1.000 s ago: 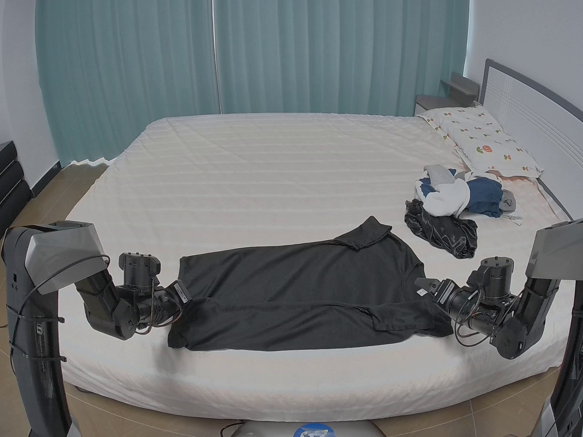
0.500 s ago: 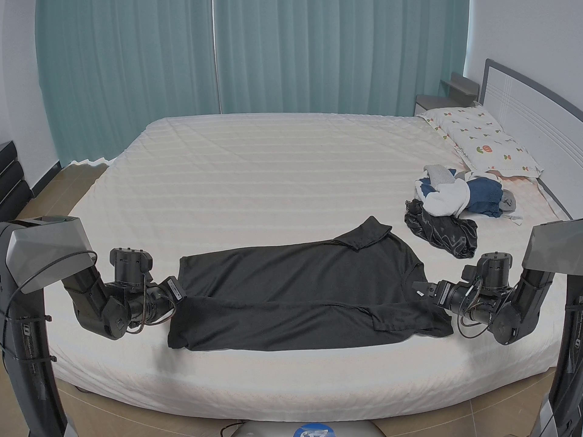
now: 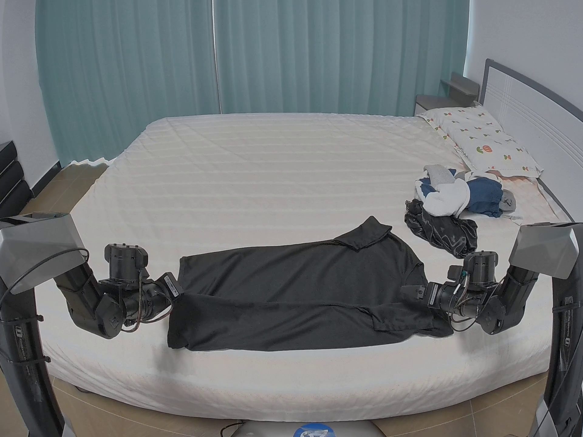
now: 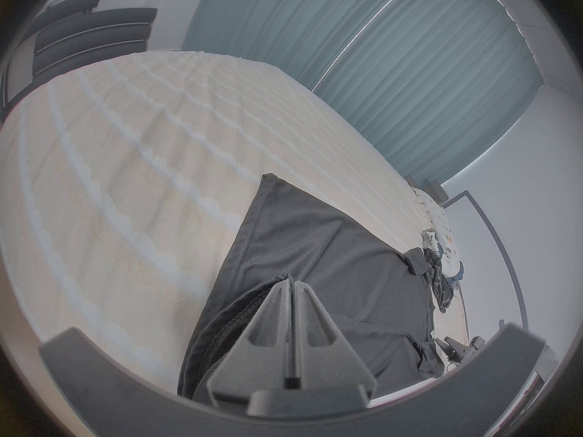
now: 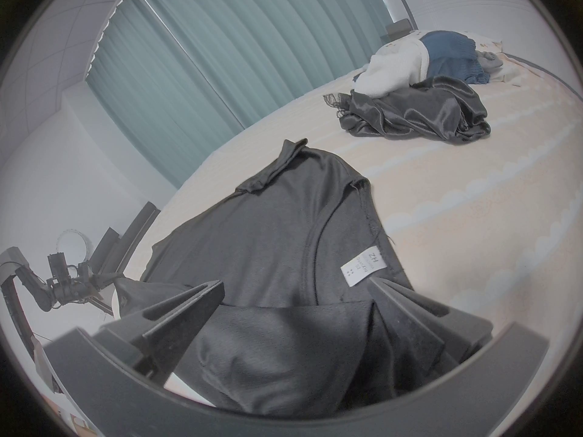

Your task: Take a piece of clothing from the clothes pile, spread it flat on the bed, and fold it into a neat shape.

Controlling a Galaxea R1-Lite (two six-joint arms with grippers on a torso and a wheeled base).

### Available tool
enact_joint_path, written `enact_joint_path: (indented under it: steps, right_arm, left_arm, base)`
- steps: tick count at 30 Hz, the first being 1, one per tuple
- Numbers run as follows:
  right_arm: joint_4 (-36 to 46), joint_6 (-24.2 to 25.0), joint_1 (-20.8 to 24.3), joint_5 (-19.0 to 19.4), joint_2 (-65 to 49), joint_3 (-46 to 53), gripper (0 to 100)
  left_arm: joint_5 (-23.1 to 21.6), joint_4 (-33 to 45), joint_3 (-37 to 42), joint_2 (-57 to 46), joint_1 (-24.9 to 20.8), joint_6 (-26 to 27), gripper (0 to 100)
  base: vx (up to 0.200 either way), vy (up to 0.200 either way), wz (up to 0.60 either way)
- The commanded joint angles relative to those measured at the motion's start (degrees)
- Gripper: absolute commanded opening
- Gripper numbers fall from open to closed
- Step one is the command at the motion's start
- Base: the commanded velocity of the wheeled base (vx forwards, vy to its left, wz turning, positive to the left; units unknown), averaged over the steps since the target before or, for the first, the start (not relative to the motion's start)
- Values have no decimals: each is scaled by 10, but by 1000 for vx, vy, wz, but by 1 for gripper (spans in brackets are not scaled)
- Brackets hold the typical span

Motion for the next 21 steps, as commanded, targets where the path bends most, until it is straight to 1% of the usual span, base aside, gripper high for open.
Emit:
enact_joint_path:
  steps: [1,9,13,14,21]
  right_arm:
    - [3,-7,-12,5,23,-15,100]
    - [0,-8,-36,40,19,-5,100]
    - [-2,-12,-36,44,21,2,100]
    - [-2,-20,-36,49,25,3,100]
    - [-2,-28,-30,48,36,-3,100]
  left_arm:
    - [0,0,2,-5,-1,0,0]
    - [-1,1,2,-5,-1,-2,0]
    - [-1,1,2,-5,-1,-2,0]
    - [-1,1,2,-5,0,-2,0]
    - [-1,1,2,-4,0,-2,0]
  base:
    - [0,0,0]
    - [0,0,0]
    - [0,0,0]
    - [0,0,0]
    - [0,0,0]
